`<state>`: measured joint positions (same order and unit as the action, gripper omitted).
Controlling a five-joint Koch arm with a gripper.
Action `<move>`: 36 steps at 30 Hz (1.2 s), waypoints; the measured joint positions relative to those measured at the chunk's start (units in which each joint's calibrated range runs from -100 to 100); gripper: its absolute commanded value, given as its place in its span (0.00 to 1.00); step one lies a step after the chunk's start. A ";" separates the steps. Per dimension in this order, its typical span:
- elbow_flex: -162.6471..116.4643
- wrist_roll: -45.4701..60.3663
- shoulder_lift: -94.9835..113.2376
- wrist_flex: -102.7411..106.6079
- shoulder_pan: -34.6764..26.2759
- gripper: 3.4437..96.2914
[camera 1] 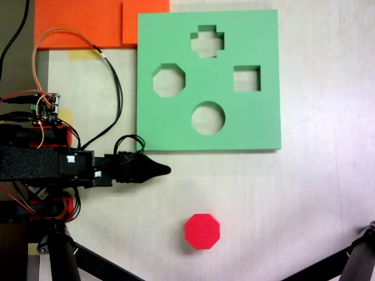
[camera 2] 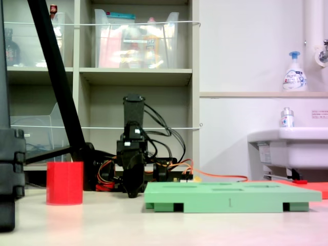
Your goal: Put the octagonal pillar block into the corresponding hole
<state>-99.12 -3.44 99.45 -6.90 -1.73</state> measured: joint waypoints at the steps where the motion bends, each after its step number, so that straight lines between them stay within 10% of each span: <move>1: 0.00 0.00 0.00 0.00 0.00 0.49; 23: 0.00 -0.20 0.00 0.00 0.24 0.49; 36: 7.64 -24.76 0.00 7.73 8.11 0.46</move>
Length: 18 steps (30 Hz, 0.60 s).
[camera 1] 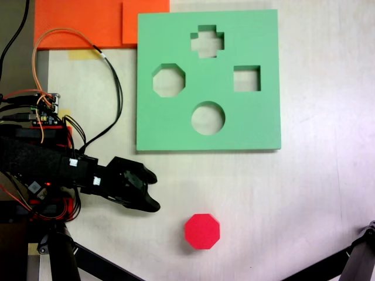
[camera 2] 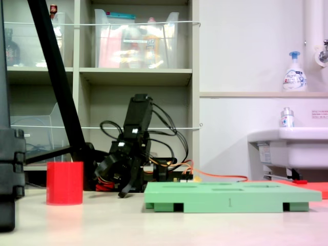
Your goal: Put the octagonal pillar block into the corresponding hole
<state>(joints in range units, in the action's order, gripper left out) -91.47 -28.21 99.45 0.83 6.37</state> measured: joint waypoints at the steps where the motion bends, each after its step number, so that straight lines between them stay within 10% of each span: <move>1: 4.80 -1.56 -0.14 8.32 0.15 0.46; 18: 79.96 -11.38 -26.54 88.50 1.71 0.47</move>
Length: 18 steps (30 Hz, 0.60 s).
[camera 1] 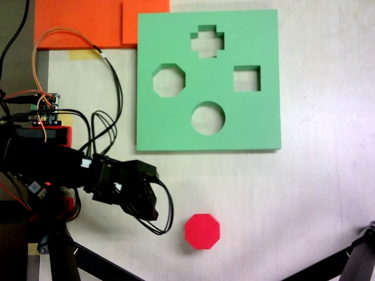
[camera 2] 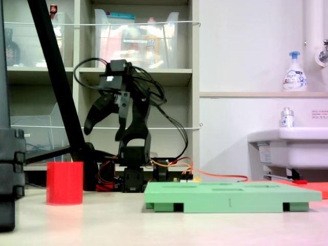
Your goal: Put the octagonal pillar block into the corresponding hole
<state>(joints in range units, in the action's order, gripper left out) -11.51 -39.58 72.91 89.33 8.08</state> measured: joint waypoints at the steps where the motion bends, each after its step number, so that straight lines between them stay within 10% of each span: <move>1: 3.63 0.00 -4.10 2.25 0.20 0.50; 7: 22.44 0.24 -27.91 7.83 0.68 0.76; 18: 30.77 1.56 -55.54 7.83 3.13 0.88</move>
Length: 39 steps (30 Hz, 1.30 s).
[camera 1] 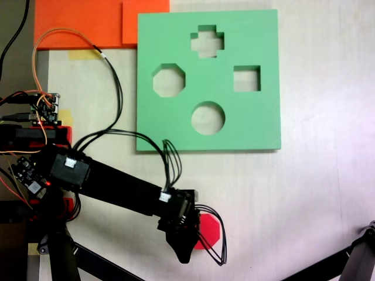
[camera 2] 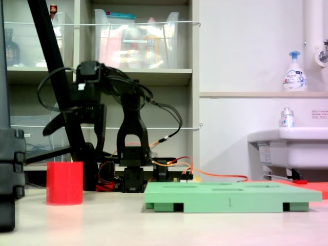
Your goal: Put the octagonal pillar block into the corresponding hole
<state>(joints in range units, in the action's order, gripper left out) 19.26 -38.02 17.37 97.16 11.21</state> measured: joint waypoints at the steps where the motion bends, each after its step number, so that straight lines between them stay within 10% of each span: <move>1: 0.00 0.00 -1.50 0.00 0.05 0.88; 23: 12.74 1.17 -29.96 -1.27 1.22 0.87; 34: 14.70 1.12 -31.33 -0.20 1.27 0.46; 39: 15.78 0.15 -34.34 2.15 1.32 0.44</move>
<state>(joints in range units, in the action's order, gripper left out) 35.03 -37.88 -16.96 99.31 12.53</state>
